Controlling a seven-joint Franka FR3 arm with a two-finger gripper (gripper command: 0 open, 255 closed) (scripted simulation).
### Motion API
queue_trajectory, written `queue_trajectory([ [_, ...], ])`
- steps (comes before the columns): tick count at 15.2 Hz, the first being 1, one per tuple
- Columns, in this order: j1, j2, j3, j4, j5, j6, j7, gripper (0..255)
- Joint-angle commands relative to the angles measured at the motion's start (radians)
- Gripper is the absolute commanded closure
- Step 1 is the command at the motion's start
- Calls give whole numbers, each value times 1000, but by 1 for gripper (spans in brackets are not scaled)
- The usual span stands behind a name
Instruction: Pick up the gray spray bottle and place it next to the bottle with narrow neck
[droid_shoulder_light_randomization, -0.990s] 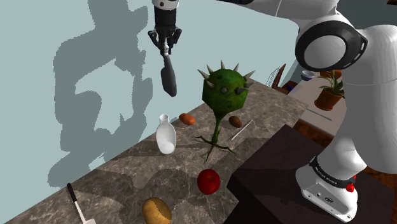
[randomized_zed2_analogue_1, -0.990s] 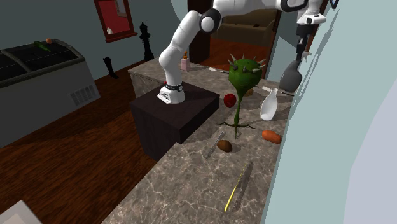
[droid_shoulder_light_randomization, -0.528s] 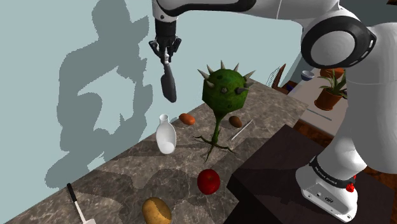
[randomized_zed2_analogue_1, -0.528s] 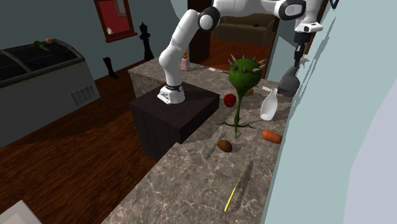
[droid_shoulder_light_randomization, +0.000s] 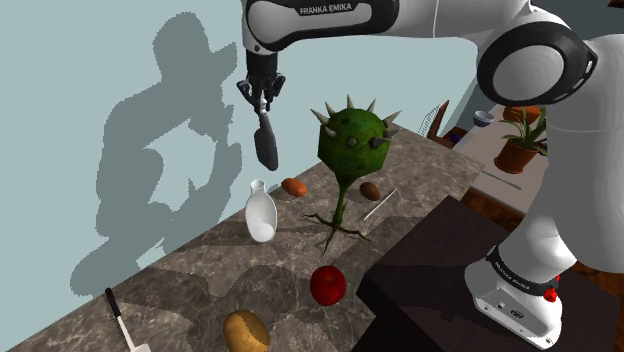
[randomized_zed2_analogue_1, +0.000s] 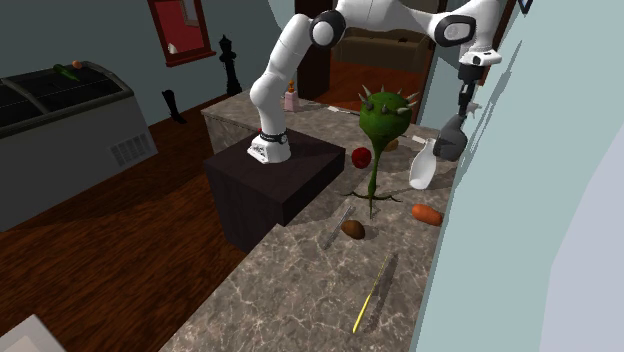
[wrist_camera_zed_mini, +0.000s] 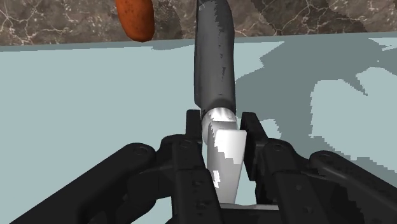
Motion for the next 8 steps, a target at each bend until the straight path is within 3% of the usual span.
queue_trajectory([
  [1,2,0,0,-29,-1,30,4,255],
  [8,3,7,0,-112,-2,119,8,255],
])
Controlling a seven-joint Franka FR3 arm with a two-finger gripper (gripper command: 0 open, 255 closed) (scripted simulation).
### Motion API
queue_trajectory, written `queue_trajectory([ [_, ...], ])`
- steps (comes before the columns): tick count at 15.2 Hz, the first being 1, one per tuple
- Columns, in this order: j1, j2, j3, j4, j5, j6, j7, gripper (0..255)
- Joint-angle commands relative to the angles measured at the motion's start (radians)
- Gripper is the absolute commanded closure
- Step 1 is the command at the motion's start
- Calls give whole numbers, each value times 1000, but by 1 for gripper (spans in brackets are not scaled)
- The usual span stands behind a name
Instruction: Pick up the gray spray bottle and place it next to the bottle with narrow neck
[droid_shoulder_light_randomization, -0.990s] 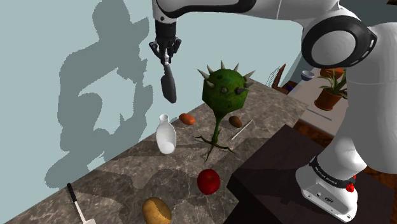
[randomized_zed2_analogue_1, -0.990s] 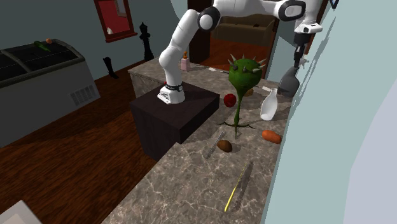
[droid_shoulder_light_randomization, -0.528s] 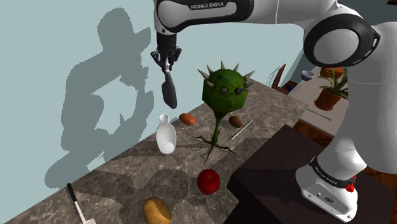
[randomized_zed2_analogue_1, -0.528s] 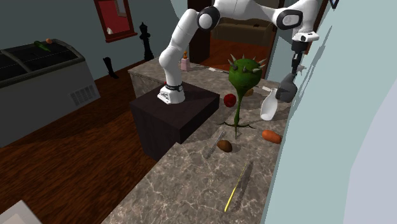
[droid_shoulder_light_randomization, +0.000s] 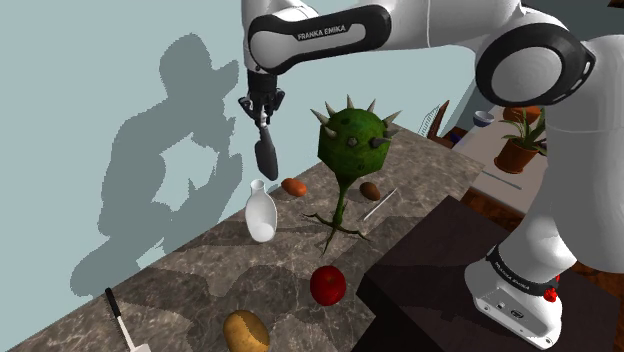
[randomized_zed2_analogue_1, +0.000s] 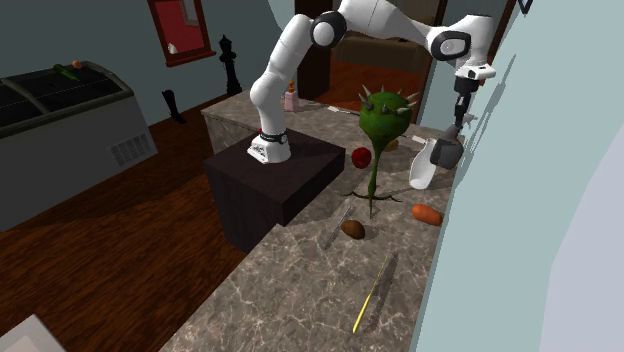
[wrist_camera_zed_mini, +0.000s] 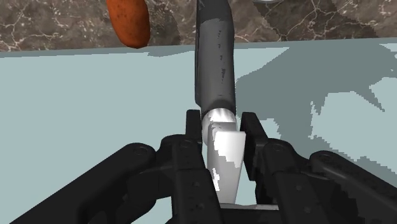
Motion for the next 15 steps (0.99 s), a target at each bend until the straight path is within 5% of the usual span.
queue_trajectory([
  [1,0,2,0,-25,0,27,1,255],
  [15,0,54,0,-131,-2,185,9,255],
])
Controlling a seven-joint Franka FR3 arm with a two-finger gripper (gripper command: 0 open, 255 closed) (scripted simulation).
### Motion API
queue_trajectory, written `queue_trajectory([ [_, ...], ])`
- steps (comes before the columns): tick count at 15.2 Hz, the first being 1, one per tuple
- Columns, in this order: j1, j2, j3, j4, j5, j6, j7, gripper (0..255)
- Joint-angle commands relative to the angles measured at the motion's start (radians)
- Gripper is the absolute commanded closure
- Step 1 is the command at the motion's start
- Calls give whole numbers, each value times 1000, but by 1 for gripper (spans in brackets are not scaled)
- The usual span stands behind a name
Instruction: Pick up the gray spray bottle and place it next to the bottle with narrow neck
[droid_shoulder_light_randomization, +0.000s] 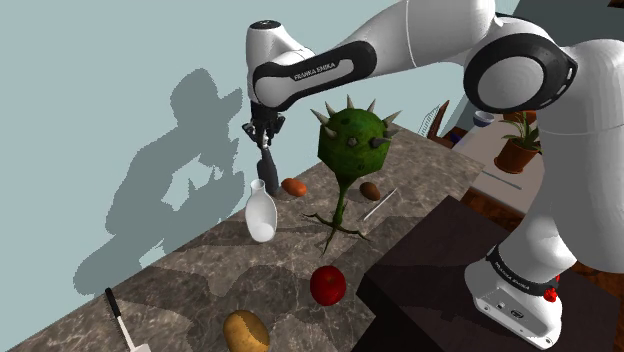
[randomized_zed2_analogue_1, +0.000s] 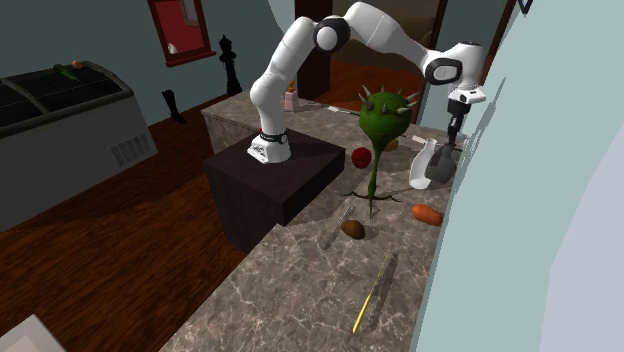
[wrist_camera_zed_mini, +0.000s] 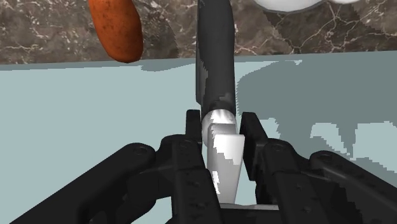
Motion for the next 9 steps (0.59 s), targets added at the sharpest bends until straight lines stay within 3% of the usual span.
queue_trajectory([
  [1,1,8,0,-15,0,24,2,255],
  [9,0,56,0,-46,-1,103,6,255],
])
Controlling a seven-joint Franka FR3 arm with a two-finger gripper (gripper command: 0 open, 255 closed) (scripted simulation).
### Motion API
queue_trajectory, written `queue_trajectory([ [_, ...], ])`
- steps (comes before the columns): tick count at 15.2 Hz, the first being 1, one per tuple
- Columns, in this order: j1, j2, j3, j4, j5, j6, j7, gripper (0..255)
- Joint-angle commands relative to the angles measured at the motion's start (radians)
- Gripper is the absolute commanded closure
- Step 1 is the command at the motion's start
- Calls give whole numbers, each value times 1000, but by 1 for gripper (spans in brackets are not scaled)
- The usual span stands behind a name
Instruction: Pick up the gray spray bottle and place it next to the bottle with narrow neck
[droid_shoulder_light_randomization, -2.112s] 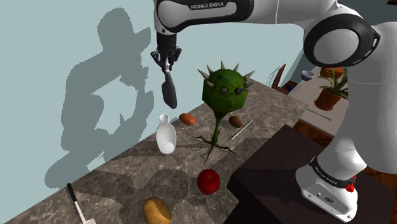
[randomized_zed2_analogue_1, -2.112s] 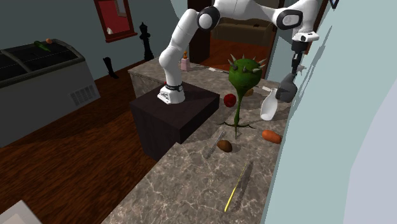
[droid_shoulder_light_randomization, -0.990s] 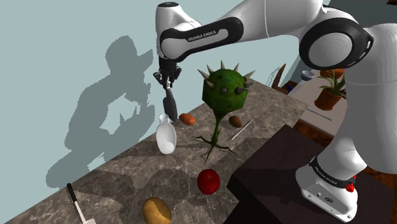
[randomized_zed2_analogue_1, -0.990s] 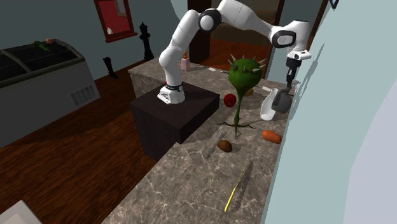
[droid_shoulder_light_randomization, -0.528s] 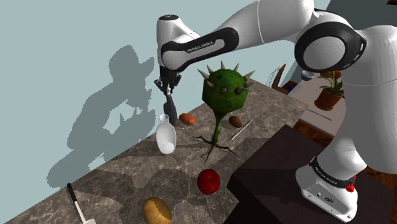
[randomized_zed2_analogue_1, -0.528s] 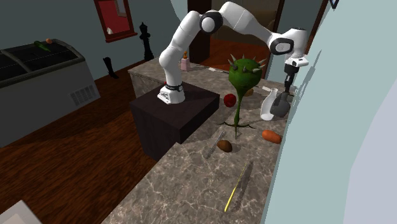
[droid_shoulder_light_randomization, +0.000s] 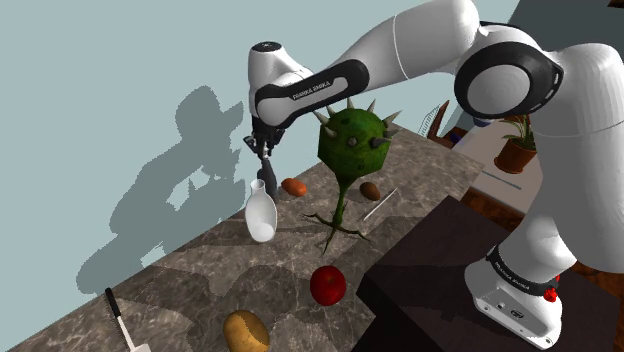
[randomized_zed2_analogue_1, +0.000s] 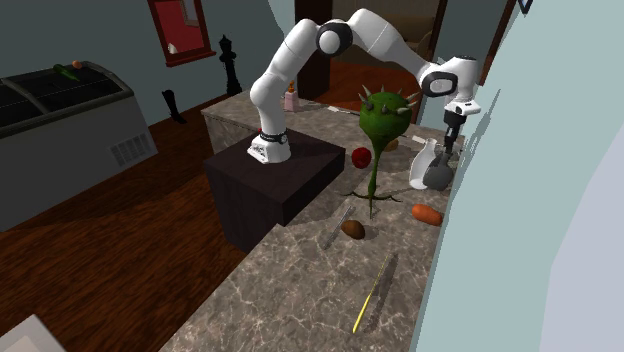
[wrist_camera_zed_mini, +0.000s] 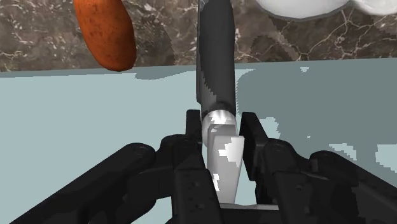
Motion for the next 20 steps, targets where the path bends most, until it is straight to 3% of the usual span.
queue_trajectory([
  [1,-1,20,0,-7,0,19,0,255],
  [9,-3,82,1,-20,-1,94,5,255],
  [17,-4,82,3,-19,-3,94,6,255],
  [18,1,87,3,6,-4,73,10,0],
  [20,10,97,3,36,-6,51,22,0],
])
